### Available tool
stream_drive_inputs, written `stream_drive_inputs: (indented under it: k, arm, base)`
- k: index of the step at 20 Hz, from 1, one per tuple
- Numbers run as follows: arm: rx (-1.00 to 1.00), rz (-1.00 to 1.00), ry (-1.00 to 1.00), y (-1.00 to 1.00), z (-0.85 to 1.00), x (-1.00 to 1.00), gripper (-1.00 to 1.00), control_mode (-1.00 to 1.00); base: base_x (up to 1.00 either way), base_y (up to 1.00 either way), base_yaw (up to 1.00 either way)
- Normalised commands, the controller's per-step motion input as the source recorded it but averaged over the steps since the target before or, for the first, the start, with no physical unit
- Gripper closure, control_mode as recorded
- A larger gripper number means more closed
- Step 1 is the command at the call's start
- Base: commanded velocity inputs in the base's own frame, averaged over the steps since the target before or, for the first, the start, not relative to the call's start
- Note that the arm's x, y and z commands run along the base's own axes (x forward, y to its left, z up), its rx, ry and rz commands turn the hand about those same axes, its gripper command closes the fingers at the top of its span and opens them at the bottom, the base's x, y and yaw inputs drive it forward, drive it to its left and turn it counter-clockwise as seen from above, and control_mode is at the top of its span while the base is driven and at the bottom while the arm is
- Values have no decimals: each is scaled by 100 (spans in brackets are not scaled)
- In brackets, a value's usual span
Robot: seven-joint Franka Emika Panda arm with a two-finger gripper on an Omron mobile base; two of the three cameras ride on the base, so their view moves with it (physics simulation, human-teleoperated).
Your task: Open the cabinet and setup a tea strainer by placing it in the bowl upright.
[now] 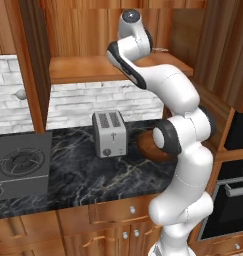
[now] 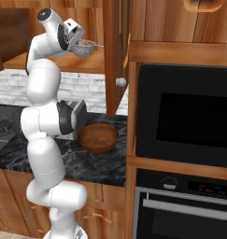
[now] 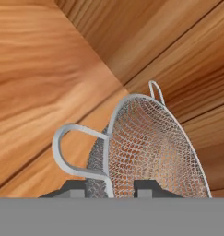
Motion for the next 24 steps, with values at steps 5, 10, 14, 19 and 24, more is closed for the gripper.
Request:
stream_drive_inputs:
  k: [5,10,14,19,24]
  arm:
    - [-13,-3,-6,14,1,-13,100,-100]
    - [-15,-10,-14,39,11,-47,100,-100]
    - [-4,-20,-10,38,10,-95,100,-100]
    - [1,-34,-8,23,0,-100,100,-100]
    - [7,-42,-1,3,0,-100,100,-100]
  base:
    - [0,0,0]
    - [0,0,0]
    - [0,0,0]
    - [0,0,0]
    - [0,0,0]
